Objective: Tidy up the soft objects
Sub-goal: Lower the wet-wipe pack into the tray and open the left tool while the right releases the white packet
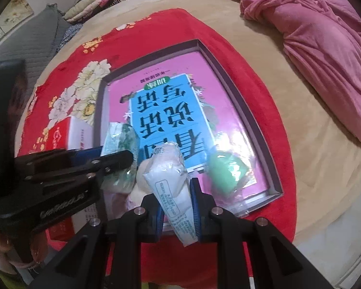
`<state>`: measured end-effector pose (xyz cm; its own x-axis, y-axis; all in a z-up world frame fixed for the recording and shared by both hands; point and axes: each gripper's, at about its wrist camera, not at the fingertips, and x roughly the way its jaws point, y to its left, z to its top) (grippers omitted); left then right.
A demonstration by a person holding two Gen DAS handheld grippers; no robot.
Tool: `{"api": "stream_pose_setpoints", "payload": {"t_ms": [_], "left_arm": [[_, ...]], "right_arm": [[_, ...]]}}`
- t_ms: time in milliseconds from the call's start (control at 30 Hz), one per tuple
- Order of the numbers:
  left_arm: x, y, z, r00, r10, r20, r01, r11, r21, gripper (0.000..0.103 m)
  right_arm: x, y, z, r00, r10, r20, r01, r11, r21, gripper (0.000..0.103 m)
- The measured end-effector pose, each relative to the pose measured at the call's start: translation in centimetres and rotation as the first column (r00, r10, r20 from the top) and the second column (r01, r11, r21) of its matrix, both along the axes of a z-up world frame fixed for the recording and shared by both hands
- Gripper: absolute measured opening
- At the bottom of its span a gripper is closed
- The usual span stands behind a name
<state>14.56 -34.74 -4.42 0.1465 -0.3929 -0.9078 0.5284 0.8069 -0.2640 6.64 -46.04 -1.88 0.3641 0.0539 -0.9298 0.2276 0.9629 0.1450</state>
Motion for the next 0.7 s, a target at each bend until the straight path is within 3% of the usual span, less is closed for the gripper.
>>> {"api": "stream_pose_setpoints", "payload": {"t_ms": [167, 500, 700], "left_arm": [[0.8, 0.4, 0.0, 1.0, -0.004, -0.025, 0.004, 1.0, -0.026, 0.026], [0.9, 0.7, 0.2, 0.999, -0.038, -0.029, 0.037, 0.999, -0.027, 0.026], [1.1, 0.7, 0.2, 0.999, -0.034, -0.029, 0.033, 0.999, -0.02, 0.026]], "right_arm": [[0.0, -0.5, -0.6, 1.0, -0.017, -0.016, 0.018, 0.999, 0.044, 0.02], [1.2, -0.8, -1.8, 0.999, -0.01, -0.043, 0.011, 1.0, 0.023, 0.02], [2.2, -0.6, -2.3, 0.998, 0.01, -0.066, -0.013, 0.999, -0.042, 0.02]]}}
